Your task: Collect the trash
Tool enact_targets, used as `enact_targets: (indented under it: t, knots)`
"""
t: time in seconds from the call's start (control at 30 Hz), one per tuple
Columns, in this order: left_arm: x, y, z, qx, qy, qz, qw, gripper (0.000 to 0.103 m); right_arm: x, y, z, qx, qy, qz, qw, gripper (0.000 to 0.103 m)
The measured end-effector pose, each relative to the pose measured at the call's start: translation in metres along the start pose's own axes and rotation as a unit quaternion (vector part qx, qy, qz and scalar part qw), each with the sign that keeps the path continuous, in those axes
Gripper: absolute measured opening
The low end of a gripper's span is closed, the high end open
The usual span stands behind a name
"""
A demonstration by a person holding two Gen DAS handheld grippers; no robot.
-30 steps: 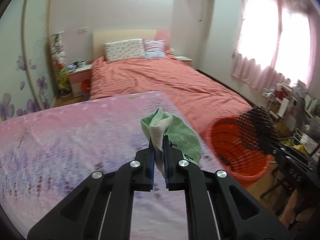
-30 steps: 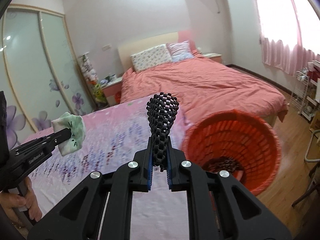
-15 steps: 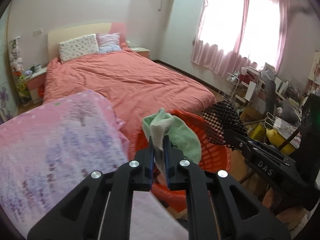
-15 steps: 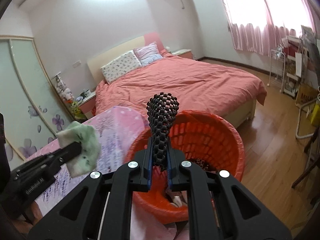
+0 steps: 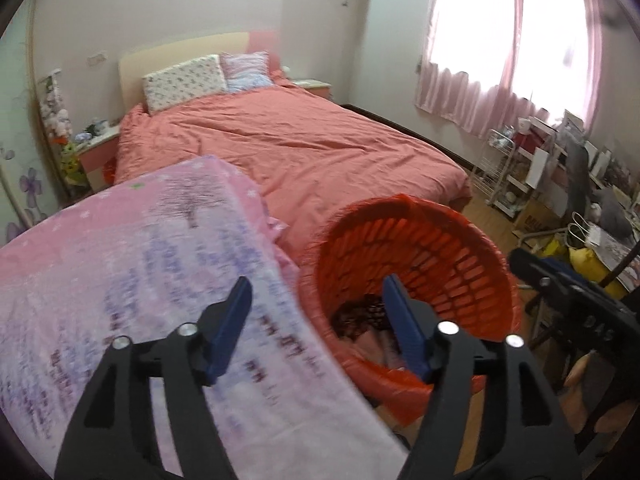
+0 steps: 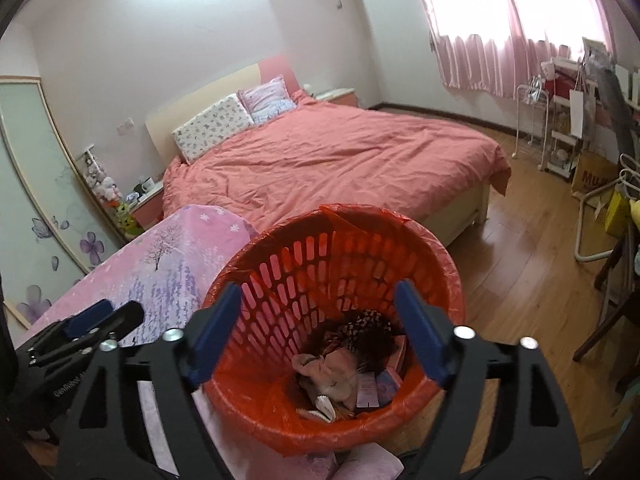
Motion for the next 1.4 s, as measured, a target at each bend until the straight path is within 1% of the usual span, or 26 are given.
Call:
enact_targets:
  t: [0.03,0.07,0.13,0.17,0.23,0.3,0.43,0.53,0.6,0.7,0.77,0.83,0.93,1.03,1.1,1.23,1.4]
  knots:
    - [-0.008,0.010,0.002,0.006,0.002,-0.008,0.9999,0.076,-0.001,0.006,-0.002,0.007,0.006,0.004,1.000,0.092]
    - [-0.014,0.018,0.002,0.010,0.003,-0.017,0.9998,0.078,-0.005,0.014,-0.004,0.017,0.013,0.010,1.000,0.093]
    - [-0.028,0.038,0.004,0.021,0.009,-0.037,0.9990,0.086,-0.011,0.028,-0.008,0.034,0.022,0.018,0.999,0.100]
    - [-0.036,0.050,0.006,0.027,0.013,-0.047,0.9984,0.088,-0.015,0.037,-0.010,0.043,0.029,0.022,0.998,0.101]
    - [-0.052,0.075,0.011,0.039,0.023,-0.069,0.9965,0.095,-0.025,0.057,-0.012,0.060,0.047,0.035,0.996,0.101]
    - [-0.065,0.098,0.017,0.051,0.026,-0.095,0.9939,0.099,-0.032,0.072,-0.012,0.073,0.067,0.047,0.994,0.101]
    - [-0.088,0.143,0.031,0.070,0.029,-0.139,0.9874,0.099,-0.048,0.105,-0.005,0.095,0.101,0.073,0.988,0.101]
    - [-0.099,0.174,0.042,0.085,0.040,-0.158,0.9830,0.099,-0.060,0.118,0.003,0.100,0.126,0.085,0.983,0.101]
    - [-0.104,0.192,0.048,0.092,0.047,-0.169,0.9801,0.099,-0.069,0.134,0.011,0.116,0.147,0.091,0.978,0.101]
    - [-0.112,0.219,0.065,0.105,0.057,-0.186,0.9753,0.099,-0.077,0.154,0.022,0.139,0.158,0.109,0.971,0.101]
    - [-0.116,0.235,0.078,0.110,0.062,-0.207,0.9702,0.099,-0.082,0.161,0.027,0.143,0.160,0.108,0.971,0.101]
    - [-0.120,0.250,0.091,0.114,0.067,-0.227,0.9650,0.099,-0.086,0.169,0.033,0.146,0.150,0.099,0.973,0.101]
    - [-0.123,0.261,0.106,0.111,0.076,-0.236,0.9625,0.099,-0.092,0.172,0.040,0.142,0.143,0.091,0.975,0.101]
    - [-0.126,0.266,0.118,0.104,0.087,-0.235,0.9625,0.099,-0.096,0.173,0.046,0.143,0.148,0.098,0.974,0.101]
    - [-0.127,0.266,0.125,0.095,0.093,-0.235,0.9630,0.099,-0.098,0.173,0.053,0.135,0.146,0.103,0.975,0.101]
    - [-0.128,0.268,0.136,0.082,0.101,-0.236,0.9631,0.099,-0.097,0.163,0.063,0.080,0.136,0.102,0.982,0.101]
    - [-0.127,0.269,0.140,0.076,0.095,-0.244,0.9620,0.099,-0.094,0.162,0.078,0.039,0.120,0.108,0.986,0.101]
Point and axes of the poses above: each gripper's, at about its wrist camera, not at the fingertips, and y roughly against the way its jaws point, x to its right, z to its underside, the point moved 8 cm from there along -y, roughly the way its jaws point, and after that the axes turned 7 degrees about x, right-handed, at the moved point
